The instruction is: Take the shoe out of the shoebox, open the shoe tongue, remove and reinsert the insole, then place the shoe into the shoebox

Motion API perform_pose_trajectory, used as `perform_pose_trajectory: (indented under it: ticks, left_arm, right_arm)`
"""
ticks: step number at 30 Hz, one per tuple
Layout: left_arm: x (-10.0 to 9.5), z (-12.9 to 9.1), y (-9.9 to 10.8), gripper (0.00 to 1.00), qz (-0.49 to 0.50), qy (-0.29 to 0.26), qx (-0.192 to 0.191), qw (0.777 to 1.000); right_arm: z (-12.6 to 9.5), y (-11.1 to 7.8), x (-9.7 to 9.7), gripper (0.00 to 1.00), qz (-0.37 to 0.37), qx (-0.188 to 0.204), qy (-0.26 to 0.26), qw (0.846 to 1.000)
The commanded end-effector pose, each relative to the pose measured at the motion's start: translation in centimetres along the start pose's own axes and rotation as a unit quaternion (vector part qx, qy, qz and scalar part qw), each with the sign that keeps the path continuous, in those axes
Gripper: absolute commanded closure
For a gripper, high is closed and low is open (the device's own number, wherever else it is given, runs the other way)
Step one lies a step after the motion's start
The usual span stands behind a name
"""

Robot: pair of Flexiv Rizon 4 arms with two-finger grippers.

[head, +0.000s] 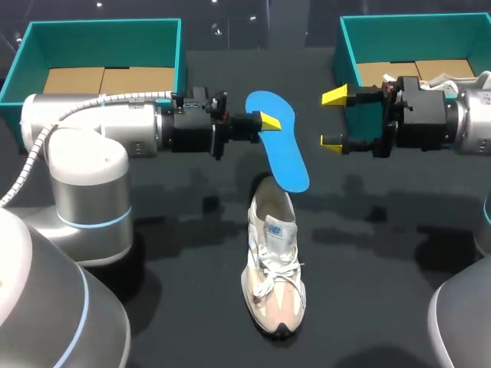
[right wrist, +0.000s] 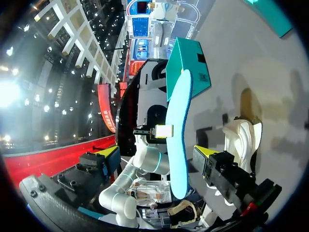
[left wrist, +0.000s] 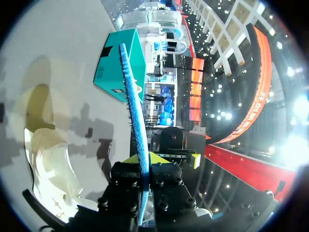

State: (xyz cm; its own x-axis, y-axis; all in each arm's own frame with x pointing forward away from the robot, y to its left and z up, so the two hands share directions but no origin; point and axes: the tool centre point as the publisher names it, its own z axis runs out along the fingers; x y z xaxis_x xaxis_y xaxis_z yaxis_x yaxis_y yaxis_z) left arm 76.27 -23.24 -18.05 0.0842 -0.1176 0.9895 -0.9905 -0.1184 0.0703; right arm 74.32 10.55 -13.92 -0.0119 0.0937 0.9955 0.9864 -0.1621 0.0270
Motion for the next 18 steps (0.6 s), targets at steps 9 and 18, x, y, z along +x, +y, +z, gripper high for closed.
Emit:
perform_pose_trajectory:
  ticks: [9,18]
  left_arm:
    - [1.6,-0.5,-1.0,1.00,0.149,0.044,0.013,0.988]
    - [4.1,-0.6,-2.8,1.00,0.378,0.059,0.040,0.923]
  right_arm:
    - [0.7,0.1,0.0,0.00,-0.008,0.014,0.026,1.000]
    - [0.7,0.1,0.0,0.00,-0.008,0.014,0.026,1.000]
